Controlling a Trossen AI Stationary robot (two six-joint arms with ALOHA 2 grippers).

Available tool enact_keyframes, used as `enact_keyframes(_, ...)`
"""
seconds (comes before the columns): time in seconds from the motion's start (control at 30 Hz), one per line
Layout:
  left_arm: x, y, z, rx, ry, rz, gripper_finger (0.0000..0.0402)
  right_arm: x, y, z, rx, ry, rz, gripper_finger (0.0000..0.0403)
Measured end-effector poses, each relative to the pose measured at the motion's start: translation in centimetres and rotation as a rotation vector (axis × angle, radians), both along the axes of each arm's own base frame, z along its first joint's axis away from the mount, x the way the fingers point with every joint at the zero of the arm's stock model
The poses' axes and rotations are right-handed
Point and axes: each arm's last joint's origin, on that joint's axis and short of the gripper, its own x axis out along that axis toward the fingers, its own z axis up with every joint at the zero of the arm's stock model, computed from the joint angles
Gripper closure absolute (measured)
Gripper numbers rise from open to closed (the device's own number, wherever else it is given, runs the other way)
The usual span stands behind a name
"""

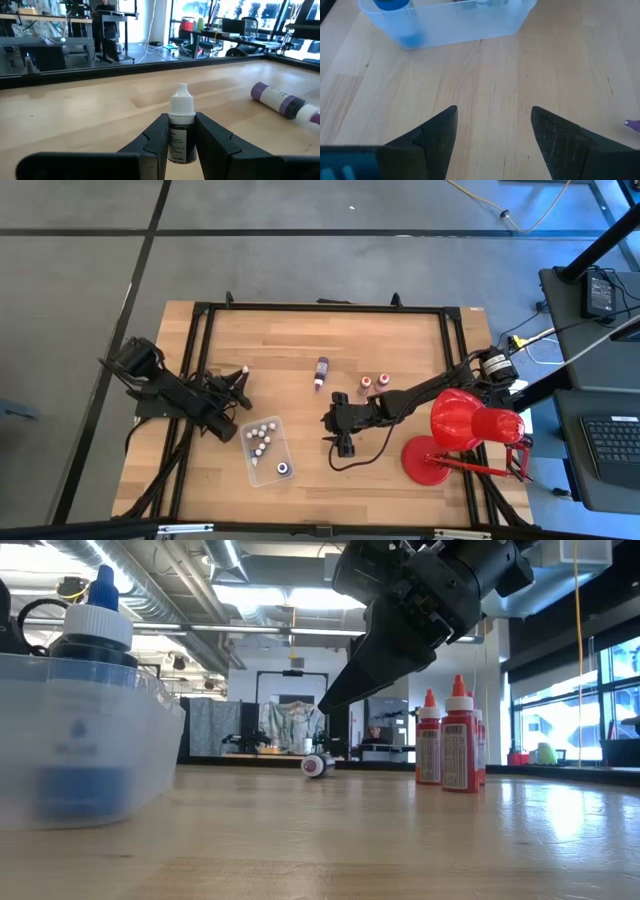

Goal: Pick & Place food coloring
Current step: Put the small red food coloring bottle into the bin

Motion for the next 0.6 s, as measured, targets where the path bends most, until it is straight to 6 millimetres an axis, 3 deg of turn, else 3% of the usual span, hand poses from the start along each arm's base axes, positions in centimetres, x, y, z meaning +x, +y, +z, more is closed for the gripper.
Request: enact_keyframes(0.6, 0.9, 0.2, -3.7, 0.033, 0.042, 0.061, 0.032, 0.1, 0.0, 0.1, -0.001, -0.013, 0.004, 0.0147)
